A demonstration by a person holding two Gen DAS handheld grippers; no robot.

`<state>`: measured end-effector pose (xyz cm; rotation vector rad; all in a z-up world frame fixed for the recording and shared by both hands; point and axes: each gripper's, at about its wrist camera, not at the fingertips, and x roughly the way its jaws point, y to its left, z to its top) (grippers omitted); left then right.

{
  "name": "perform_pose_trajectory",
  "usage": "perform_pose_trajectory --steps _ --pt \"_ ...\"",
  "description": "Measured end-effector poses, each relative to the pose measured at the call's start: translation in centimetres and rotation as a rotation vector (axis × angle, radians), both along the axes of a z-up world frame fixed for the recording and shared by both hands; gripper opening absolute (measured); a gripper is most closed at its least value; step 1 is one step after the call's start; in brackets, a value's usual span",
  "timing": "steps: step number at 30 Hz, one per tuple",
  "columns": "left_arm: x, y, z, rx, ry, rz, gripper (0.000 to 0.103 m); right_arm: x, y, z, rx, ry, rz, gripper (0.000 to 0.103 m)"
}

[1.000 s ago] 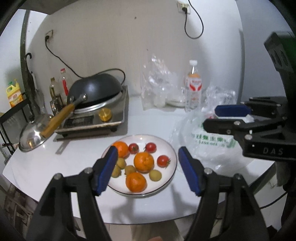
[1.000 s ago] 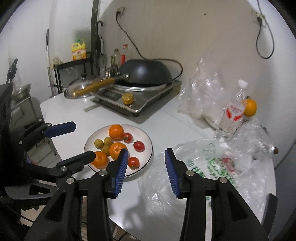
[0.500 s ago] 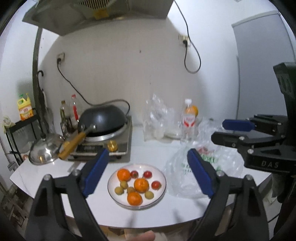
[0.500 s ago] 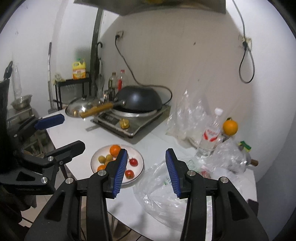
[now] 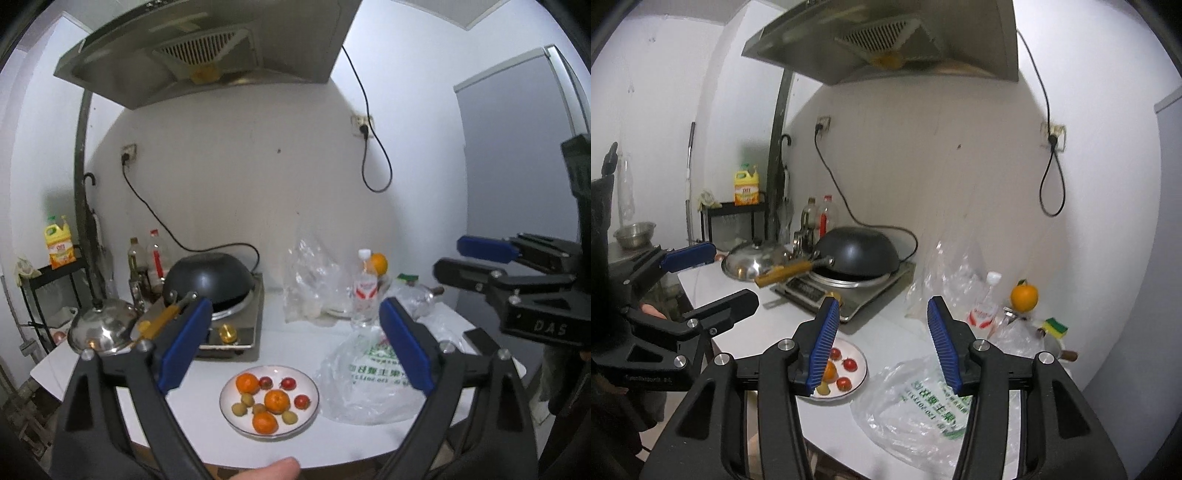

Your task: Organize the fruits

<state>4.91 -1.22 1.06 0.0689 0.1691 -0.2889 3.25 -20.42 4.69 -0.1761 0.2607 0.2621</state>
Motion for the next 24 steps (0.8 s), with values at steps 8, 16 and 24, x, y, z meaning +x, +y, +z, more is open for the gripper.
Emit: perform_pose_trajectory --steps 8,16,24 --pt "-2.2 0.7 2.5 -0.031 -0.05 -0.003 0.093 -2.3 -0.1 2.6 0.003 -0.075 -0.003 0.054" --pt "-4.1 1.5 4.4 -0.068 -0.102 0.011 0.093 -4.0 -0.4 4.0 0.009 -0.12 0.003 0.061" --pt "-4.8 0.8 4.9 -0.042 -0.129 -0.009 0.093 -4.1 -0.4 4.0 0.006 -0.126 -0.001 0.062"
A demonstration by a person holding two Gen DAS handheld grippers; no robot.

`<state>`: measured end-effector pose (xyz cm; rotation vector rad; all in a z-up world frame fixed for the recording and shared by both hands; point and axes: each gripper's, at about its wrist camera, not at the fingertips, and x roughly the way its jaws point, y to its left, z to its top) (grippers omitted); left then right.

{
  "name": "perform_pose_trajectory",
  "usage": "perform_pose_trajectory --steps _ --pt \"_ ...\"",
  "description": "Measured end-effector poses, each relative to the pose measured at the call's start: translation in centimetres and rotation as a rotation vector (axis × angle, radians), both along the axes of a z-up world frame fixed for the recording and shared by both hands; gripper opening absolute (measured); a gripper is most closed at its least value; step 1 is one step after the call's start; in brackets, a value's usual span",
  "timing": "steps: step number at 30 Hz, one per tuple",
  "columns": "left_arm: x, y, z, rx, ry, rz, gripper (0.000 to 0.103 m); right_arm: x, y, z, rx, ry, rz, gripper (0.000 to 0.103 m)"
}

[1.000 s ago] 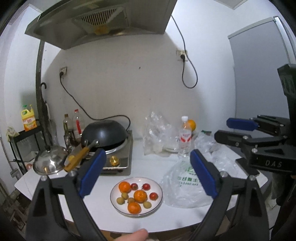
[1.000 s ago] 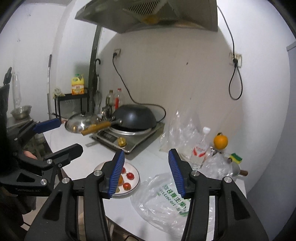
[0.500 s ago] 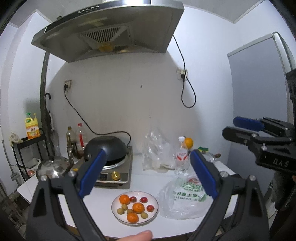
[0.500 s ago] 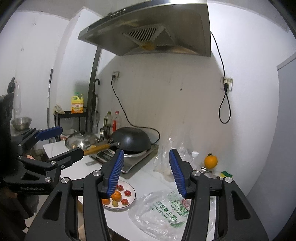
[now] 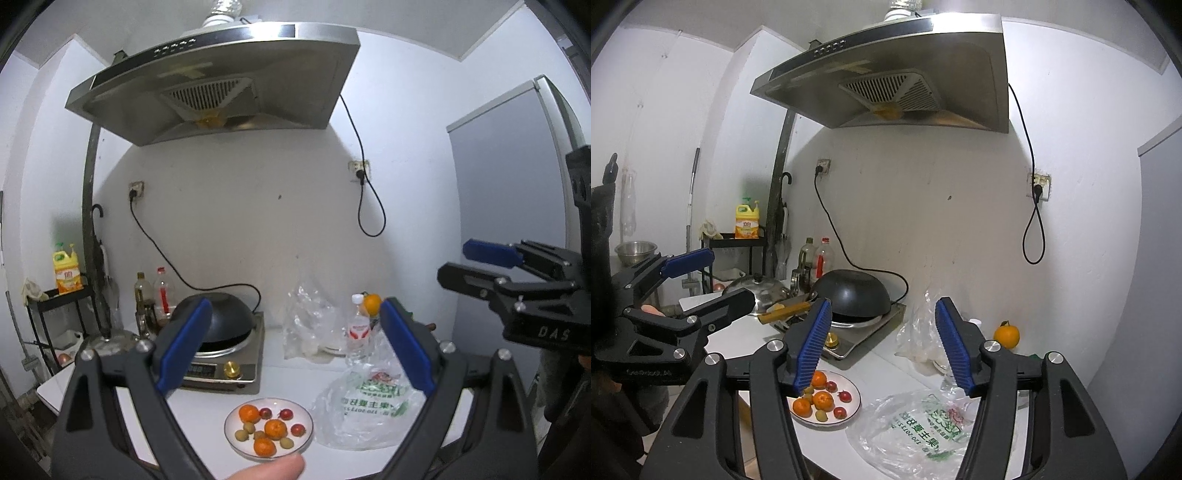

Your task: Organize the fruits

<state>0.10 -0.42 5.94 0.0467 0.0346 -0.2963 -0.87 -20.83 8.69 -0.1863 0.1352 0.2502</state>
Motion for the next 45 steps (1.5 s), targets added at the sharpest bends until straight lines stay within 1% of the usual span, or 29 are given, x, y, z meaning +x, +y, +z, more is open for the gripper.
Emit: perform_pose_trajectory --steps 21,45 --pt "0.6 -0.9 -0.2 0.01 0.016 0.001 0.093 -0.5 -0.3 -0.3 0.006 0.0 -0.014 0.062" --pt "0.6 -2.1 -0.5 0.011 0.012 -0.016 0.093 -0.3 -0.9 -0.6 0.004 0.023 -0.028 0.062"
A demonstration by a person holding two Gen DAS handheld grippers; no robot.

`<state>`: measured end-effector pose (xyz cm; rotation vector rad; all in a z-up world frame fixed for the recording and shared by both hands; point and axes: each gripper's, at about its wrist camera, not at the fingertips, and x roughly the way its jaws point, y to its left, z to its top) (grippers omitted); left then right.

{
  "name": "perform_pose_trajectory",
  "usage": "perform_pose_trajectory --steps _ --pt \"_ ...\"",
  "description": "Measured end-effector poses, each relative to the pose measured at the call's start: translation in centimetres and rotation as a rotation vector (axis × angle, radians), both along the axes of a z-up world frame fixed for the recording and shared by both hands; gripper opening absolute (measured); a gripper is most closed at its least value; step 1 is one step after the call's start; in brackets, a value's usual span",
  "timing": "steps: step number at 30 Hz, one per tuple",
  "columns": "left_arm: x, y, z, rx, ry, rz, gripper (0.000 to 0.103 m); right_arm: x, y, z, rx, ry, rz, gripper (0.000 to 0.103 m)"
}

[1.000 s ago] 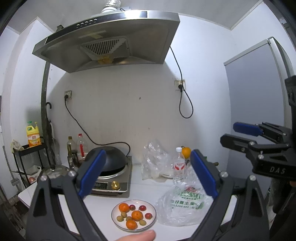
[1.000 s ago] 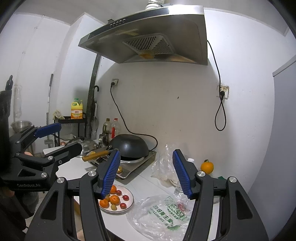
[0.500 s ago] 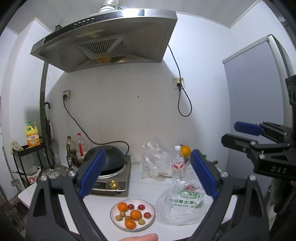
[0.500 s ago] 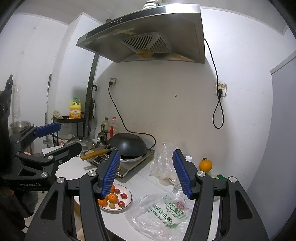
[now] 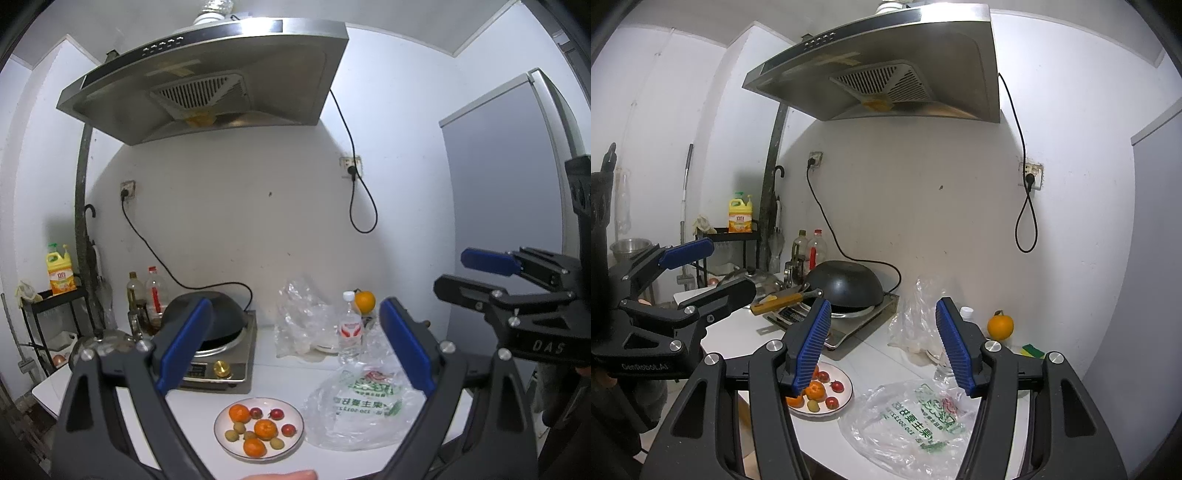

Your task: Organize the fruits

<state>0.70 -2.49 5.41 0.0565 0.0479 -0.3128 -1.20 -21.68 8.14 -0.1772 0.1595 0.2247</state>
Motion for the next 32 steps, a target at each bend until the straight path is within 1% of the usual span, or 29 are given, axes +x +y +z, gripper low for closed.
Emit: perform_pose_trajectory --steps 19,32 --pt "0.02 -0.09 0.05 -0.006 0.005 -0.001 0.093 0.27 -0.06 -0.27 -0.001 0.01 -0.007 0.063" --pt "0.34 -0.21 -0.47 -0.012 0.021 -0.002 0.093 0.58 -0.03 -0.48 -0.006 0.02 -0.003 0.063"
